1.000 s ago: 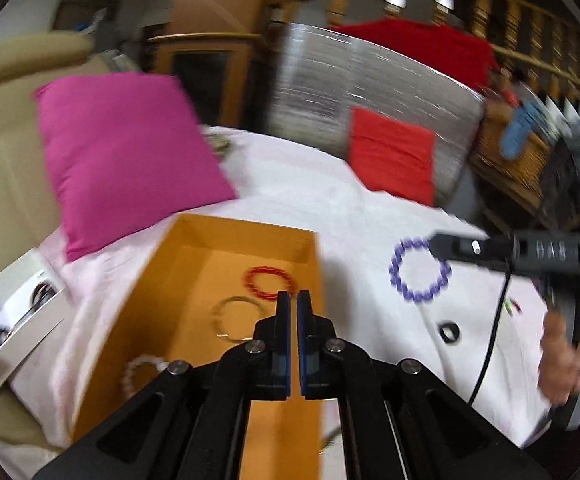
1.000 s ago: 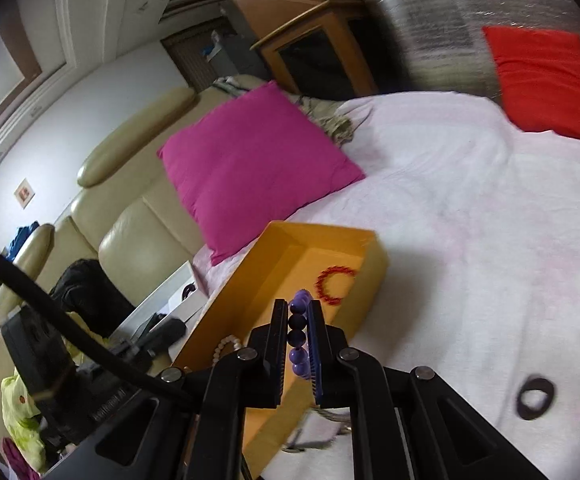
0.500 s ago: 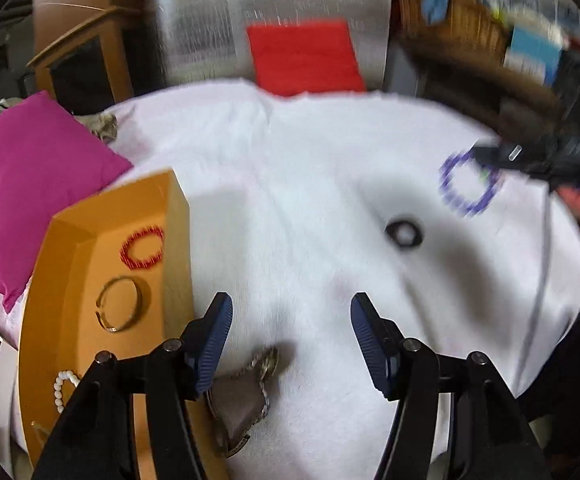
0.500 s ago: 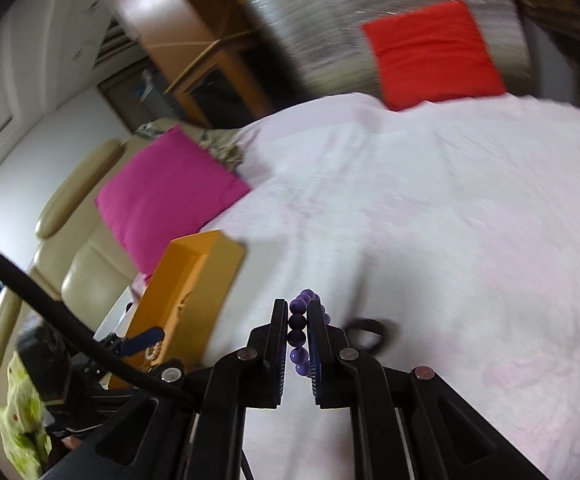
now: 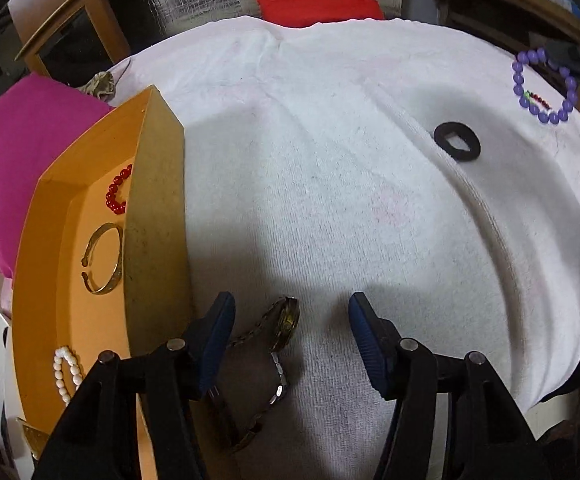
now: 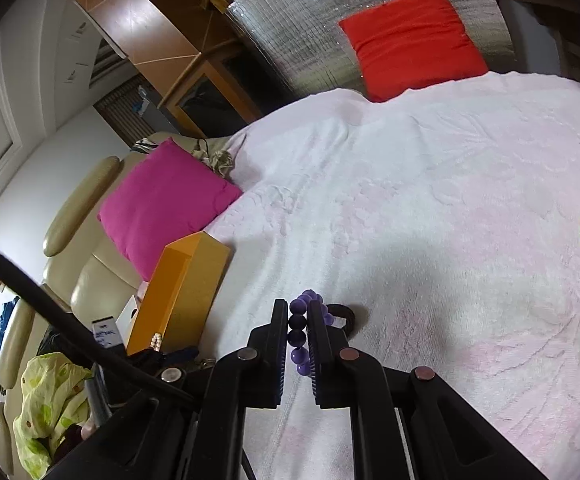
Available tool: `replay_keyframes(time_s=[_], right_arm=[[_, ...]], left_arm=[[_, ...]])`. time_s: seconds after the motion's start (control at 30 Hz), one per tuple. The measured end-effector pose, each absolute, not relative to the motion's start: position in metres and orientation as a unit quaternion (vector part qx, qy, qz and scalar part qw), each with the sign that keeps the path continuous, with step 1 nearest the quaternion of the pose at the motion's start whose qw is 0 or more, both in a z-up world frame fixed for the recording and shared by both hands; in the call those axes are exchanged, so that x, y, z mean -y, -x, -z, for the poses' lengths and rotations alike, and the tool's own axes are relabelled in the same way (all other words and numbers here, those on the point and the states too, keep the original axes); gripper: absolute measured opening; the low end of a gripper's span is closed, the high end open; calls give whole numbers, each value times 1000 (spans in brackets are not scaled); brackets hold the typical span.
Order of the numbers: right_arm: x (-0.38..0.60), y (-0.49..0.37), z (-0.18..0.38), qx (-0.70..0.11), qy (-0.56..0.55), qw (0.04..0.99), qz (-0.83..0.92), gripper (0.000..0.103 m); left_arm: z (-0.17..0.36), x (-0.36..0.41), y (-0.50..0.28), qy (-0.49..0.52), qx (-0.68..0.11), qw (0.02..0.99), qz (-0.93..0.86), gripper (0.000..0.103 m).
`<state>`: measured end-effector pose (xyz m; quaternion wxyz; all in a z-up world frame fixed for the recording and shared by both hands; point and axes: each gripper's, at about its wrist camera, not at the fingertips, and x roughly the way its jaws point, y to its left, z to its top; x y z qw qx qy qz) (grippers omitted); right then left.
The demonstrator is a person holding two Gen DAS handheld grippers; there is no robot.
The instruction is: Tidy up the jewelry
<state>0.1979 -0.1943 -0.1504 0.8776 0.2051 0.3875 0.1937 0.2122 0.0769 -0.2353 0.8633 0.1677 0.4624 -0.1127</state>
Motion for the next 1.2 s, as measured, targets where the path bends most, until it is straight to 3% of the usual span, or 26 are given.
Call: replay_keyframes(time_s=[0.17, 0.2, 0.27, 0.37, 0.87, 1.2], right_arm=[[199, -198, 151, -387, -211, 878, -189, 11], [201, -199, 151, -387, -212, 878, -187, 11], [204, -198, 151, -386, -212, 879, -184, 11], [208, -198, 151, -385, -216, 879, -181, 11], [233, -192, 145, -371, -227, 885, -167, 11], [230, -189, 143, -367, -218, 887, -173, 11]], left_arm=[[227, -85, -218, -144, -462, 869, 101, 34], [225, -88, -218, -139, -461, 871, 101, 12], [227, -84, -218, -129, -469, 864, 128, 13], [232, -66, -209, -192, -453, 862, 121, 14], [231, -72, -220, -151, -476, 860, 107, 14], [172, -67, -197, -66, -393, 902, 168, 14]])
